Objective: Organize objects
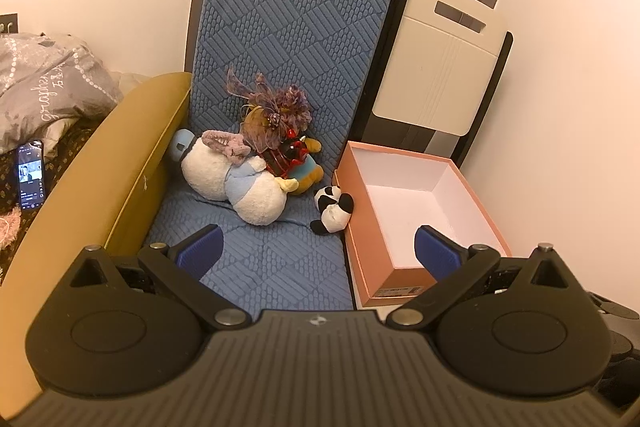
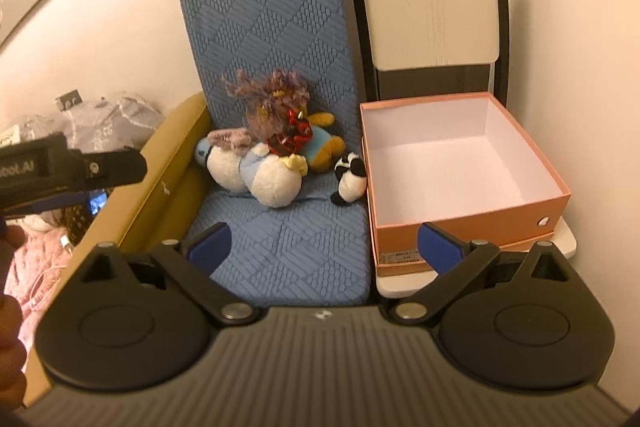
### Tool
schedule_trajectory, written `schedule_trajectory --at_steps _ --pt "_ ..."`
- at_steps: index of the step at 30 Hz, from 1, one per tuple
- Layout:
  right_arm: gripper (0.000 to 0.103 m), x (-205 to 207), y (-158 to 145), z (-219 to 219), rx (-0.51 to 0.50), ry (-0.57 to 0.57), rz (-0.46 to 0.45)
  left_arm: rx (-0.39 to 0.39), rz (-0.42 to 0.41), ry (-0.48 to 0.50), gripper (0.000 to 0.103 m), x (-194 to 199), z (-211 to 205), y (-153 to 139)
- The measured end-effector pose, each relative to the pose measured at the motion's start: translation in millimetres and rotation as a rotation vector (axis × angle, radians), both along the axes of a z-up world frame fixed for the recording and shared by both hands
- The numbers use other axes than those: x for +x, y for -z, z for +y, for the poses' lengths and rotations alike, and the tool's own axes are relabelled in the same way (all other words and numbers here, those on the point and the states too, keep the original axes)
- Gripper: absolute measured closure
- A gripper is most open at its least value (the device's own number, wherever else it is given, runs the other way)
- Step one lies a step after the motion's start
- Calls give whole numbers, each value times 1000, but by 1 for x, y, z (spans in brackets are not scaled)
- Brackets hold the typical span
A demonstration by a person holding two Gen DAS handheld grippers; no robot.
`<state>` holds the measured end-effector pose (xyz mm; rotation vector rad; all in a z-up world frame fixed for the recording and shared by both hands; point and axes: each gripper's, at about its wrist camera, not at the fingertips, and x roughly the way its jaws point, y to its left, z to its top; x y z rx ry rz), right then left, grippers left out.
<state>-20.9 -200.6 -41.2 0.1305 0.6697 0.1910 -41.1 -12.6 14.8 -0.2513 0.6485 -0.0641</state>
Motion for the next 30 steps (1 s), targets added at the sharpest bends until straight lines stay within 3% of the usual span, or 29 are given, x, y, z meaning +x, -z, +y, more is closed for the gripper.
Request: schedule_trajectory --at_steps 17,30 --pt "14 -5 3 -2 23 -40 -2 2 2 -8 0 -11 -8 9" --pt "15 -2 5 1 -21 -16 -2 -15 38 23 0 4 -7 15"
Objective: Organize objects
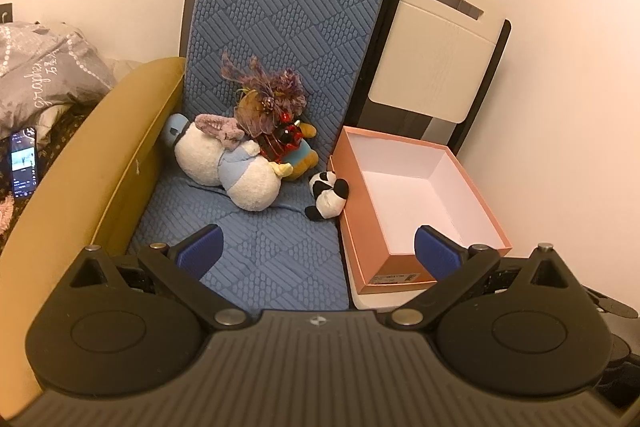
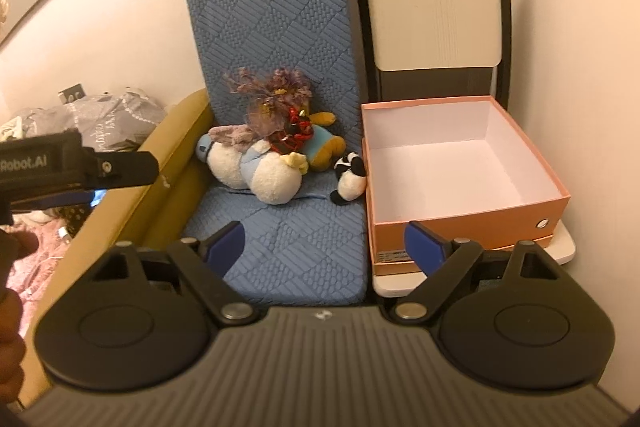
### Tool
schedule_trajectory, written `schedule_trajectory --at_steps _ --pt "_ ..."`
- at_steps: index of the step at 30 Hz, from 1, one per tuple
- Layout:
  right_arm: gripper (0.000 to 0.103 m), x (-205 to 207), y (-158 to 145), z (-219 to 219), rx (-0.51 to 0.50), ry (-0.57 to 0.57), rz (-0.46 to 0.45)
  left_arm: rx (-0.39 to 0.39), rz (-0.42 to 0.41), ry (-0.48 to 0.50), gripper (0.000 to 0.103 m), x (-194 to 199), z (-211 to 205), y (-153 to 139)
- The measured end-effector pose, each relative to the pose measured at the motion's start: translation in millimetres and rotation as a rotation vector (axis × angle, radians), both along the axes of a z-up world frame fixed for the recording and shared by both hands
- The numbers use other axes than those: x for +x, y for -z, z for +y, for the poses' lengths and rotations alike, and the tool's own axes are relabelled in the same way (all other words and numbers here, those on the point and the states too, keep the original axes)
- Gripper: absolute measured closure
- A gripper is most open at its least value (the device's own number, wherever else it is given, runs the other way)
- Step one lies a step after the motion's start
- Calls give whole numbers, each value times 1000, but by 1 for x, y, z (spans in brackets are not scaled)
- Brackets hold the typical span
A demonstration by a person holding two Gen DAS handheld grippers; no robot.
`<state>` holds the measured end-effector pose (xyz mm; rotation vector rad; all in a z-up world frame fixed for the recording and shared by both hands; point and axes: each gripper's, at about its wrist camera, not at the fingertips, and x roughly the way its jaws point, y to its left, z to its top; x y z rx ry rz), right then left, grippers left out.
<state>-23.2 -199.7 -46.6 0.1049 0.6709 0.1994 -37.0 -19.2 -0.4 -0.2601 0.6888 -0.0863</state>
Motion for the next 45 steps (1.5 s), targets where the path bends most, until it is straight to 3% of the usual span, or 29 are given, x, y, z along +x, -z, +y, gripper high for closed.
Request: schedule_trajectory --at_steps 19,29,35,43,45 --pt "16 49 23 5 -10 -7 82 -26 76 -32 0 65 16 28" --pt "27 96 46 22 -52 -39 113 -24 116 -50 0 126 30 51" --pt "34 126 60 35 -106 -59 115 20 132 -58 0 171 34 65" --pt "55 180 83 50 -173 -69 112 115 127 -81 1 226 41 88" --pt "56 195 86 54 -190 -72 95 110 133 -86 1 240 46 95"
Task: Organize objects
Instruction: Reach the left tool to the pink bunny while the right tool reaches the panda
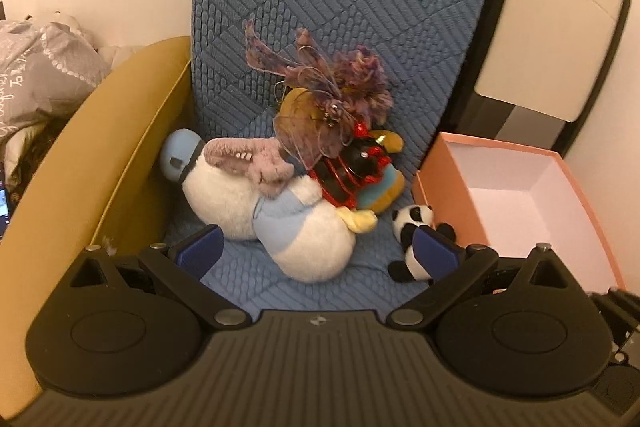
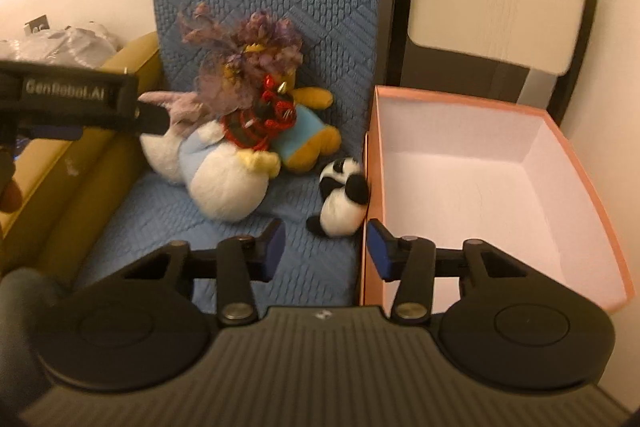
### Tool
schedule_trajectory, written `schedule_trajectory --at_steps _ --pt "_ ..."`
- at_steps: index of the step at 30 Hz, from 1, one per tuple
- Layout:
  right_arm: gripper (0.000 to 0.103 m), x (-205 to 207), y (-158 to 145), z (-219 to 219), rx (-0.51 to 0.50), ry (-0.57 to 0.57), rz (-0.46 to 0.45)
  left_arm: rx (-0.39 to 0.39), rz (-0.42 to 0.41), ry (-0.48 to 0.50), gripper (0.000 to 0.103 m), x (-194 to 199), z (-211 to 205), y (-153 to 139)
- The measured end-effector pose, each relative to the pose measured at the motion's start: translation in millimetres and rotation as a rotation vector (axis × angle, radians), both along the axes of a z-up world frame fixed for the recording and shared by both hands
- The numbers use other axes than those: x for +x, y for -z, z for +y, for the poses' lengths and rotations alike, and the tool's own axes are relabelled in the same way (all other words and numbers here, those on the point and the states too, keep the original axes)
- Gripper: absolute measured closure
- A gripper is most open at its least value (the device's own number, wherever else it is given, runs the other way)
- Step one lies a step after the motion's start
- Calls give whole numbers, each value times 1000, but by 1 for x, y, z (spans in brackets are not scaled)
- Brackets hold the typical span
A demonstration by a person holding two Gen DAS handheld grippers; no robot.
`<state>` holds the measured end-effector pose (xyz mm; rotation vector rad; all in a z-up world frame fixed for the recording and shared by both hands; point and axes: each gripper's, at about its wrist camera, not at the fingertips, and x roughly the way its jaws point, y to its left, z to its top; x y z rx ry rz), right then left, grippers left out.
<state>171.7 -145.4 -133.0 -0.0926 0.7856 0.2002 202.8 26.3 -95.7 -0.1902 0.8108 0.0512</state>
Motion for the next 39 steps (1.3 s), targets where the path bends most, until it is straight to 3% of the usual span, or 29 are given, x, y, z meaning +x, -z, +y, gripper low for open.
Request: schedule_trajectory --at_steps 7,16,26,32,39 --pt "59 51 29 26 -55 -24 -1 -16 13 -19 9 48 14 28" --pt "64 102 84 49 -175 -32 9 8 62 -71 33 100 33 64" --pt "65 128 130 71 -341 -71 17 20 51 -96 54 119 42 81" --pt "100 128 128 68 -356 -13 -8 -3 23 -113 60 107 47 73" --pt "100 111 109 72 -317 -27 -21 -44 10 -116 60 75 54 56"
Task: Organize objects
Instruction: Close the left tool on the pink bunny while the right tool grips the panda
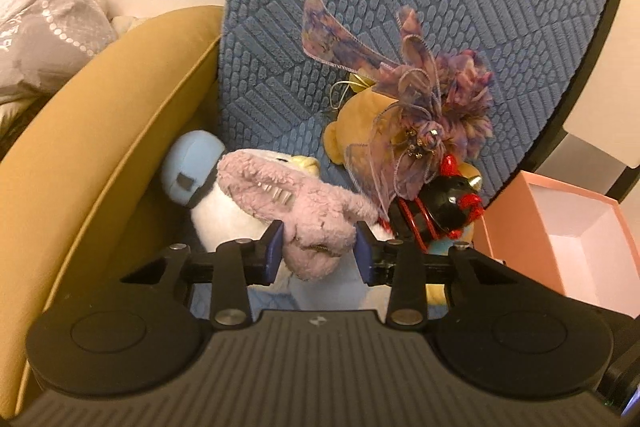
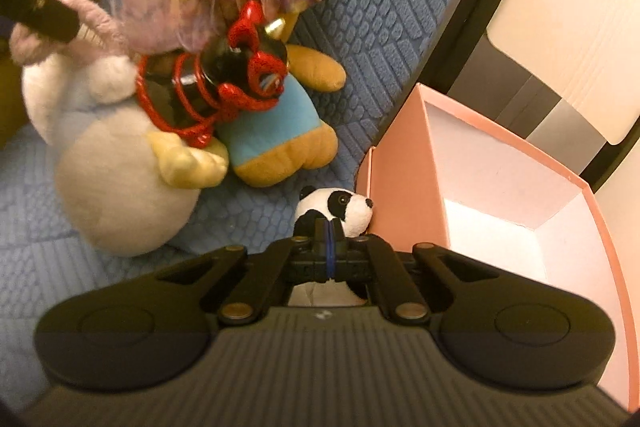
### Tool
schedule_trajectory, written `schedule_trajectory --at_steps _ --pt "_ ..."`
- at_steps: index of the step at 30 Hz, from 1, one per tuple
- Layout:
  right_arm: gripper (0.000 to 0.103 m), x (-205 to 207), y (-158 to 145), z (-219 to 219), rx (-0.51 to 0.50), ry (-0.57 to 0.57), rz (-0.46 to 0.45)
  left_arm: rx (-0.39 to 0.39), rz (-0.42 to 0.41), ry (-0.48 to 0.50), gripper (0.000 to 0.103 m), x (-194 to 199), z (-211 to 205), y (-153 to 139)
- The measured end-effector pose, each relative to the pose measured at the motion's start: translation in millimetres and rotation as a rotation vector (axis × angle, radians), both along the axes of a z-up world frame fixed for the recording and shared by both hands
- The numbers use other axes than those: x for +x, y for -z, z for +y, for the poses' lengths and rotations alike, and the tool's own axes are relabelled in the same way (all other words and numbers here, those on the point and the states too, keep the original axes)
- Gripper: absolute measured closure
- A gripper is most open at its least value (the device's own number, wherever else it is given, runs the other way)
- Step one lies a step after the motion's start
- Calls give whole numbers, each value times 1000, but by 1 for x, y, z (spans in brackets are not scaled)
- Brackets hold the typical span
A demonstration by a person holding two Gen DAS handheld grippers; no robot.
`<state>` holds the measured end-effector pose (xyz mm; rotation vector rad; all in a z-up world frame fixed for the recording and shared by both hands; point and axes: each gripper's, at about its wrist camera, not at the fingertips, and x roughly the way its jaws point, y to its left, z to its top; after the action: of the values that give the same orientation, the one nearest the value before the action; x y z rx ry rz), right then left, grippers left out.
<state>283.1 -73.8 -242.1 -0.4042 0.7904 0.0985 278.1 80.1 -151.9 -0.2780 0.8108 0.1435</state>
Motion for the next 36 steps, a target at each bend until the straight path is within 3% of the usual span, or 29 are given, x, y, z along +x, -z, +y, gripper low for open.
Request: schedule_trajectory --at_steps 7,8,10,12,21,24,30,32,33,36 --pt "95 -15 -9 6 -8 -4 12 -51 -4 -10 61 -41 11 -9" --pt "91 -16 -8 6 -6 -4 18 -57 -6 -9 61 -47 12 -9" --pt "67 -14 -3 10 -22 -4 7 -82 -3 -2 61 -56 15 -6" --pt "64 -11 3 13 -36 -14 -18 -99 12 5 61 -63 16 -1" --pt "56 18 46 39 -279 -57 -1 -153 55 51 61 -74 21 22" --pt "47 19 59 46 -344 -74 2 -165 68 60 61 -73 25 27" --pt "46 19 77 52 -441 -73 -56 -193 70 72 61 -71 31 32" --pt "52 21 79 50 -442 -62 -63 -197 71 73 61 -71 31 32" --pt "62 21 77 49 -448 -47 -73 -200 70 72 61 -71 31 32" --pt "63 24 70 40 -398 -60 -54 -211 69 65 61 -73 31 32"
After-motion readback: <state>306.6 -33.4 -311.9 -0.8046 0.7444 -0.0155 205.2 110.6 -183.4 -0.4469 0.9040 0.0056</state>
